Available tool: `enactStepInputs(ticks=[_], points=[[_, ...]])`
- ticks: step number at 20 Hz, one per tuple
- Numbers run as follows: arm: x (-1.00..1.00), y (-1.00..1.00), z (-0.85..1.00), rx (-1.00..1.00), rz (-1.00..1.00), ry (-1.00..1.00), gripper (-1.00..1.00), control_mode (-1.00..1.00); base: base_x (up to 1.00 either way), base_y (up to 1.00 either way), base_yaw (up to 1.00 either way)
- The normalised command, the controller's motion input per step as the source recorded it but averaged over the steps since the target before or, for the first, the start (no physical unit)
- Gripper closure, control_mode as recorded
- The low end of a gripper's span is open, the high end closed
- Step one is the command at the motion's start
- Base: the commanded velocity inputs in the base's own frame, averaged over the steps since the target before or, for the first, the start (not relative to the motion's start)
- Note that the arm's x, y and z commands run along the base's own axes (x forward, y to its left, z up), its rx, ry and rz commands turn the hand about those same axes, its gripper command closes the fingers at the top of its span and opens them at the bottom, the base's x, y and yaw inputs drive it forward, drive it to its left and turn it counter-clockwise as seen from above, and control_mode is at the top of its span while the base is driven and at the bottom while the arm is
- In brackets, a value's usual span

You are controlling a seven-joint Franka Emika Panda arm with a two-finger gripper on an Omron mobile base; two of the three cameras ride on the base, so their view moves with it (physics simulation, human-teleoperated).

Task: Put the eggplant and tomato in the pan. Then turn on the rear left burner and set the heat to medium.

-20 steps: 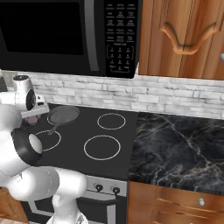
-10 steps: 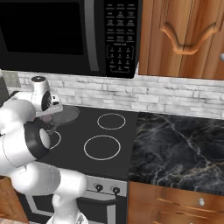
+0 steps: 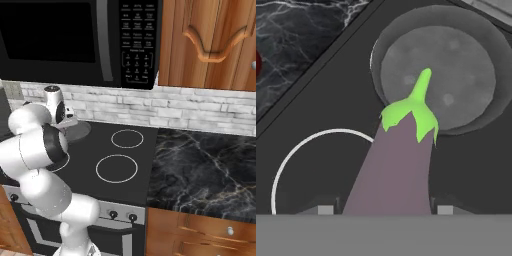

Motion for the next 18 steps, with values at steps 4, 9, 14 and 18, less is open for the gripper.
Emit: enactStepInputs(ticks=[4,9,14,18], points=[[0.37,-0.07,-0.37,0.0,-0.05,0.0,1.0,-1.0,0.0,0.0,0.0],[0.54,0.0,-0.19,0.0,-0.04,0.0,1.0,-1.0,0.0,0.0,0.0],[0.48,0.0,-0.14,0.0,-0.04,0.0,1.0,-1.0,0.0,0.0,0.0],[0.33,0.0,-0.04,0.0,-0.03,0.0,1.0,-1.0,0.0,0.0,0.0]])
